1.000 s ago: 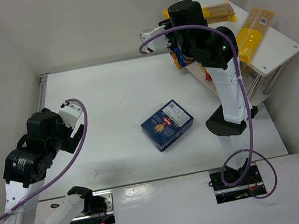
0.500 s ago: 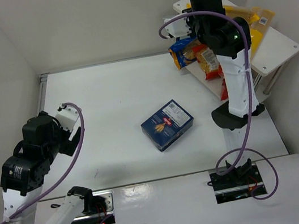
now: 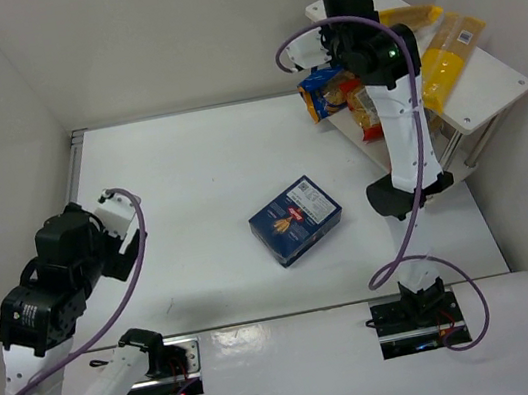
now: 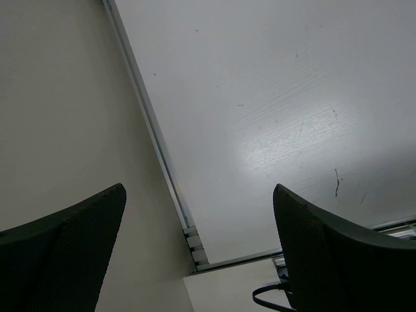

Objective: Place and organize the pasta boxes and bags onto the shelf

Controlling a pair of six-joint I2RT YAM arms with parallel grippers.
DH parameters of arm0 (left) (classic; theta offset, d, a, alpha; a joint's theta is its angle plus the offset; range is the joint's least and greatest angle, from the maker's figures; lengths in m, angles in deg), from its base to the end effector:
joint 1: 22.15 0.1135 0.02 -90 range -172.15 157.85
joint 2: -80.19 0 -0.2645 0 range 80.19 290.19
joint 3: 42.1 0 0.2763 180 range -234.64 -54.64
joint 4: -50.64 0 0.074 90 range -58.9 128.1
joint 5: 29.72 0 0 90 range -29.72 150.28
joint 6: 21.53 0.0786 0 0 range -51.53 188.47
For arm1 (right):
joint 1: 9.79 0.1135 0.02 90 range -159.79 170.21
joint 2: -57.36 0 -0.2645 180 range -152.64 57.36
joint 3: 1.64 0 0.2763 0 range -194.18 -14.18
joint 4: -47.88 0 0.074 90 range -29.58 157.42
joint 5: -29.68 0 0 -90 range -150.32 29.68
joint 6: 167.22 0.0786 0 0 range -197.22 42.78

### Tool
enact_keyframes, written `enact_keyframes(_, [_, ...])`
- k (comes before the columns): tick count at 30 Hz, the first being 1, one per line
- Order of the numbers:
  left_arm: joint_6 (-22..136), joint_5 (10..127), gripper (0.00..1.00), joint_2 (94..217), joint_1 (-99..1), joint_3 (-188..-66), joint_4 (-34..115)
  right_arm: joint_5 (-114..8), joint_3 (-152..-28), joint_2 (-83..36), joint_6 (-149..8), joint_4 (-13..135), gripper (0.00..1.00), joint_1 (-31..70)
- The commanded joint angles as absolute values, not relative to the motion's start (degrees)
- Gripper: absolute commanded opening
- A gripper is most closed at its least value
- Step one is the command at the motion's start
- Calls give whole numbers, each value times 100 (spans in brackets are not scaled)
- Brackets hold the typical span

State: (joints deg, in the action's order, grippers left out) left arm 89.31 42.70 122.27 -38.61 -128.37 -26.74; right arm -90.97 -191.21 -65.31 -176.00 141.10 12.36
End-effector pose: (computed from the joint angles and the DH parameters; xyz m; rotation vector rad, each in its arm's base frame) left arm 0.1472 -0.0187 0.4018 0.5136 2.0803 0.3741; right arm 0.3838 0.1130 0.5275 -1.7447 1.4226 -1.3316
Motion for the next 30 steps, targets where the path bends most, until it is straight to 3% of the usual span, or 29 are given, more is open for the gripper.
enact_keyframes(1, [8886,4367,99,12167,-3771,-12794,-2615,-9266,-19392,-6472,-17873,13486,0,1025])
enact_keyframes(30, [8886,4473,99,12009,-3665,-12847,-2773,-9108,-19392,-7087,-17759,13486,0,682])
